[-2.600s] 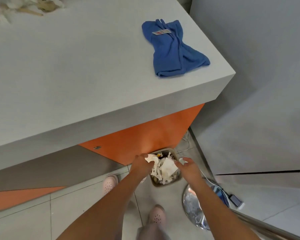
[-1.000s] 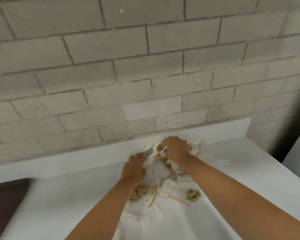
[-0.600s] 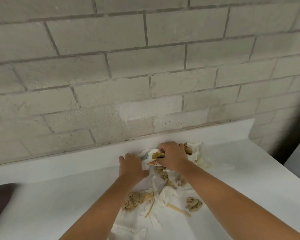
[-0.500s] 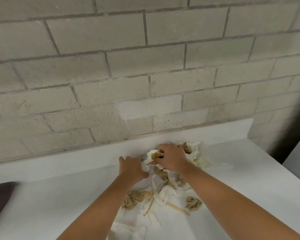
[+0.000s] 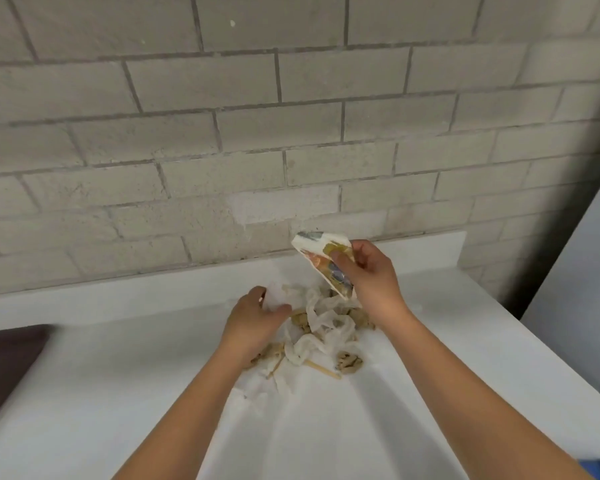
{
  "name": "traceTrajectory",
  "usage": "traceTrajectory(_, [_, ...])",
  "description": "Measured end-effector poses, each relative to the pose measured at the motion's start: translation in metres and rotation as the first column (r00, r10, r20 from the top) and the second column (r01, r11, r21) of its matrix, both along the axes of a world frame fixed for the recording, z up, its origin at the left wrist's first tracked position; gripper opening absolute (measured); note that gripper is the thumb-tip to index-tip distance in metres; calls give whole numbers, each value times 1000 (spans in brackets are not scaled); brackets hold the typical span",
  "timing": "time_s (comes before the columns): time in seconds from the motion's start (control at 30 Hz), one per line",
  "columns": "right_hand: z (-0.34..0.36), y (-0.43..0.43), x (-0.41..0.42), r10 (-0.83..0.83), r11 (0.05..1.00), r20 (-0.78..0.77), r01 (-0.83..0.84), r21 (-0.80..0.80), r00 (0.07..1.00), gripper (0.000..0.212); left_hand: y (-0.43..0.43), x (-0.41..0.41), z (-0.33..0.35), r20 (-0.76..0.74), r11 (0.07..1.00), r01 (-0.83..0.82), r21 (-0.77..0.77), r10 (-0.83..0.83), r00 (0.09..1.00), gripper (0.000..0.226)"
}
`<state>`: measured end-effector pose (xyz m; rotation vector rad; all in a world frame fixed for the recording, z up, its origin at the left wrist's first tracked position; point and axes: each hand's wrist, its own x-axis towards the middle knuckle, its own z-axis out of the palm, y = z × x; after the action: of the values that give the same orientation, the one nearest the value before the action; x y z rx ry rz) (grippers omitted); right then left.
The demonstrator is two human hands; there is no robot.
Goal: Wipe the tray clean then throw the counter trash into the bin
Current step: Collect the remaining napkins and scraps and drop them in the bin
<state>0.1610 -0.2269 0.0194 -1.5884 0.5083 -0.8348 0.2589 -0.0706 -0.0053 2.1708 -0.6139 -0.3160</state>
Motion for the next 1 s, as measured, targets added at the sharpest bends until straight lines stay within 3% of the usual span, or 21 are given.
traceTrajectory(0.13, [2, 29, -96, -1, 976, 107, -23, 216, 994, 3, 17, -98, -1, -167, 971, 14, -240, -56, 984, 32])
traceTrajectory(0.3, [-33, 57, -226, -76, 940, 30, 61, 336, 997, 8, 26, -224, -29, -320, 964, 130, -232, -202, 926, 38])
traceTrajectory(0.5, [-73, 76, -372, -127, 917, -23, 127, 377, 992, 11, 26, -360, -59, -283, 950, 162, -268, -239, 929, 29])
traceTrajectory(0.67, [-104, 79, -471, -226, 853, 49, 174, 492, 973, 10, 33, -467, -89, -282, 899, 209, -386, -330, 901, 25])
traceTrajectory(0.83, [-180, 68, -529, -278, 802, -44, 257, 539, 959, 8, 23, -512, -177, -366, 925, 316, -209, -374, 852, 27])
traceTrajectory(0.93, [-262, 58, -545, -290, 749, -240, 376, 546, 926, 7, 11, -517, -253, -421, 947, 321, -26, -302, 856, 29])
traceTrajectory(1.0, [-331, 54, -556, -281, 704, -414, 480, 523, 865, 6, 4, -519, -309, -469, 947, 311, 76, -242, 849, 18])
